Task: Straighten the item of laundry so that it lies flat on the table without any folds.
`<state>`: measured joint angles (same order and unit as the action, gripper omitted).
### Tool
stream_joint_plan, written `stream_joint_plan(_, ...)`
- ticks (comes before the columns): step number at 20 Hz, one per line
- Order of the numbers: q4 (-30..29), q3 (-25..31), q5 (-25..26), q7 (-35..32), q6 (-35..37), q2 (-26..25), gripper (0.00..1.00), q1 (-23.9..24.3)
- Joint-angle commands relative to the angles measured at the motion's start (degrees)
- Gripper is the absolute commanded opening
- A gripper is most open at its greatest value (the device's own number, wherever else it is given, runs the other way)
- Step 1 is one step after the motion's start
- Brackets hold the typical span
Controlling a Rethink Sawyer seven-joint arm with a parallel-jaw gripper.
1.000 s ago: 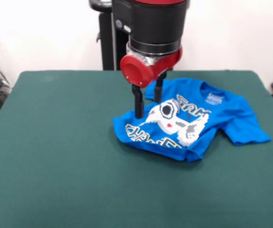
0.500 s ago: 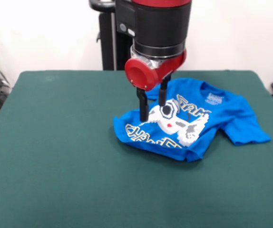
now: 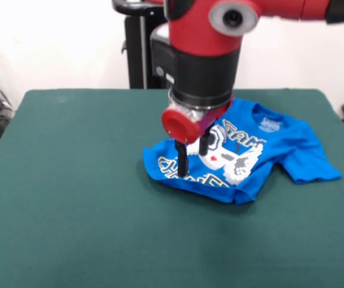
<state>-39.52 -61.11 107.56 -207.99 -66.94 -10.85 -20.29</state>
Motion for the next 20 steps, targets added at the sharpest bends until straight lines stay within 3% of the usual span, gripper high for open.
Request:
stream_joint_plan(1, 3.6, 6.8, -5.7, 0.0, 8.4, -3.7, 1.00, -0.4)
stream_joint_plan(7, 3.2, 7.4, -8.4, 2.4, 10.9, -3.8, 1.00, -0.4)
stream_joint_plan(16, 5.1, 8.1, -8.0, 1.1, 2.7, -7.0, 1.00, -1.2)
stream_joint_plan(20, 5.5, 7.2, -7.5, 0.2, 2.4, -7.9, 1.00, -1.4)
